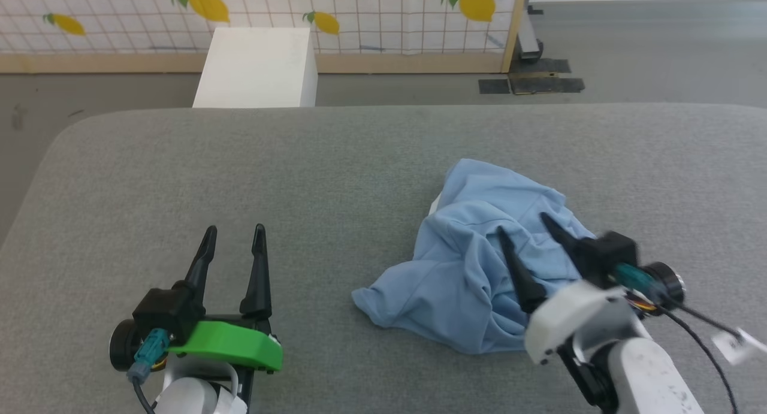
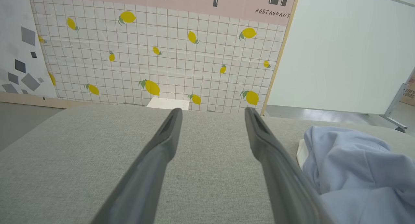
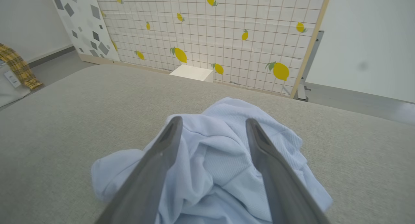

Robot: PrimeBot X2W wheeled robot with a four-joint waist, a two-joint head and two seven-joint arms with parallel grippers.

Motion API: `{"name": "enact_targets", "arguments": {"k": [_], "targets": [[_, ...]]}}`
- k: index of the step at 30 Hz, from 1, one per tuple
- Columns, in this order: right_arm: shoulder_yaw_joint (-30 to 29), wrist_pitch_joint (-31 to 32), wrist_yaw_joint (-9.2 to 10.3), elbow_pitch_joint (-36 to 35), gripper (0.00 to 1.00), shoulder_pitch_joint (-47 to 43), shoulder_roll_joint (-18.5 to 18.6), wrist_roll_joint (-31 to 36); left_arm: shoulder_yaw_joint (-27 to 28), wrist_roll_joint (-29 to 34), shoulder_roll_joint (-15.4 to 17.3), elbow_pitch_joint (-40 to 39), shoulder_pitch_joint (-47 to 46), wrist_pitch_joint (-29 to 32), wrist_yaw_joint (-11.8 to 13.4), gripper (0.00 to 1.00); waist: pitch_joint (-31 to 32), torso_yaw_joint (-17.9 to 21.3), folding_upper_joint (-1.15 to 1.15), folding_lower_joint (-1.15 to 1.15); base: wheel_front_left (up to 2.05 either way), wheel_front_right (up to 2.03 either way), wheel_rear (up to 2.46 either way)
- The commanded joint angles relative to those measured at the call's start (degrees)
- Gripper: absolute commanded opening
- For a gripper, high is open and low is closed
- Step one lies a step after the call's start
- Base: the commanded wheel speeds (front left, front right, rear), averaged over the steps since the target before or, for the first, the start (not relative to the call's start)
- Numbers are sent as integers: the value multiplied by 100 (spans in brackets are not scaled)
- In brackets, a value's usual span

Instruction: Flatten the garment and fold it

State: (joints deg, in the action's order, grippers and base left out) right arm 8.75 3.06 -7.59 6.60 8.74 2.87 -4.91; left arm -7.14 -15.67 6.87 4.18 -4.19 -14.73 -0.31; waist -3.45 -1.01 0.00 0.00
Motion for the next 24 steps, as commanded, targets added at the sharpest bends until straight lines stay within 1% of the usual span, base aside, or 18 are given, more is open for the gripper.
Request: {"name": "enact_targets", "arguments": {"k": [1, 6, 10, 11, 12, 15, 18, 20, 24], "targets": [[137, 269, 10, 117, 100, 174, 4, -81, 58, 64, -54, -7, -10, -27, -77, 100, -94, -106, 0, 0, 0, 0, 0], [428, 1419, 10, 486, 100, 494, 11, -174, 133, 150, -192, 65, -74, -27, -235, 100, -159, -232, 0, 0, 0, 0, 0], [741, 2246, 10, 586, 100, 588, 80, -219, 191, 205, -265, 86, -100, -27, -306, 100, -169, -305, 0, 0, 0, 0, 0], [799, 2419, 10, 580, 31, 597, 109, -238, 209, 220, -280, 93, -99, -27, -323, 100, -169, -317, 0, 0, 0, 0, 0], [852, 2511, 10, 555, 0, 604, 135, -265, 220, 233, -289, 103, -98, -27, -337, 100, -166, -324, 0, 0, 0, 0, 0], [920, 2667, 10, 416, 0, 591, 197, -399, 274, 271, -318, 131, -80, -27, -371, 100, -141, -314, 0, 0, 0, 0, 0], [823, 2474, 10, 184, 0, 595, 198, -498, 319, 315, -335, 153, -35, -27, -396, 100, -95, -257, 0, 0, 0, 0, 0], [622, 2255, 10, -2, 0, 600, 186, -528, 338, 342, -346, 175, -13, -27, -410, 100, -68, -209, 0, 0, 0, 0, 0], [-33, 1877, 10, -412, 0, 544, 151, -446, 362, 394, -360, 195, 18, -27, -439, 100, -12, -104, 0, 0, 0, 0, 0]]}}
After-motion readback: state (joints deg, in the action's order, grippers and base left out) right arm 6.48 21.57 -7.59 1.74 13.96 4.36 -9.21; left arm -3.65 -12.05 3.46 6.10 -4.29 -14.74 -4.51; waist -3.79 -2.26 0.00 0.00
